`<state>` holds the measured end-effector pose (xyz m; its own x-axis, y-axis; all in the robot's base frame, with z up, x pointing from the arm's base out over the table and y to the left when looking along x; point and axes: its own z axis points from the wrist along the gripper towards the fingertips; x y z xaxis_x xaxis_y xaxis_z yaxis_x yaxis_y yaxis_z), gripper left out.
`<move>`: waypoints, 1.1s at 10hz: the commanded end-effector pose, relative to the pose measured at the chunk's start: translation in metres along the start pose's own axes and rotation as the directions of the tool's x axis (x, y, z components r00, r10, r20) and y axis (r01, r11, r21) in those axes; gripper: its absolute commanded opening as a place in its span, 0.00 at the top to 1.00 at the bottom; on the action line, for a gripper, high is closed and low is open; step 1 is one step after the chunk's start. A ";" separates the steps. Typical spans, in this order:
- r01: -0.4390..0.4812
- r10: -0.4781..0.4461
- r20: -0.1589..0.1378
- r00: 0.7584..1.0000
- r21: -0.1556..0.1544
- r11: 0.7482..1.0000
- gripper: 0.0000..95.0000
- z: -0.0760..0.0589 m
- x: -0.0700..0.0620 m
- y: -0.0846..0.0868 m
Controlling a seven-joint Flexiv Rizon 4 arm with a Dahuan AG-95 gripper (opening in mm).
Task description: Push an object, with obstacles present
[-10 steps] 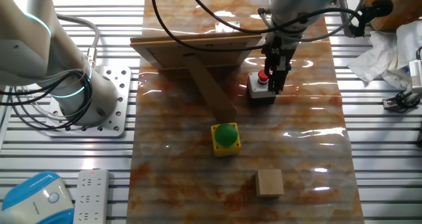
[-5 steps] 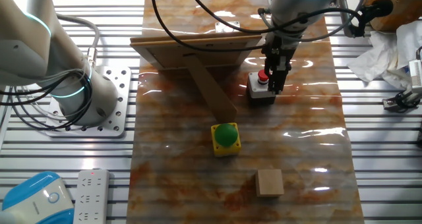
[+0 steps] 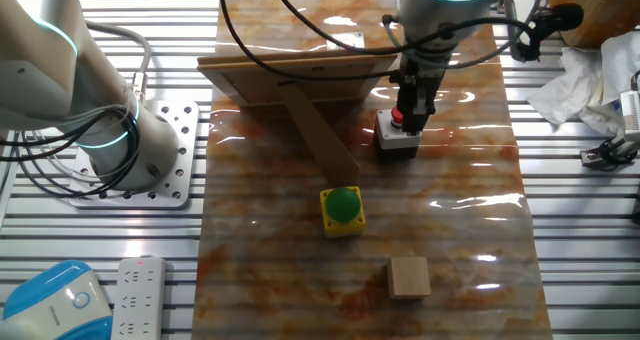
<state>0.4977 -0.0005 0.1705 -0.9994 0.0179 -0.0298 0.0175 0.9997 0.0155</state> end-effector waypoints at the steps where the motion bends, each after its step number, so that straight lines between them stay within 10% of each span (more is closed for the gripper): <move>1: 0.023 -0.023 -0.004 1.000 -0.002 1.000 1.00 0.000 -0.002 0.001; 11: 0.102 -0.102 -0.019 0.995 0.006 0.995 1.00 -0.002 -0.002 0.001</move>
<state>0.4992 0.0008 0.1726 -0.9992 -0.0396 -0.0087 -0.0396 0.9992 0.0096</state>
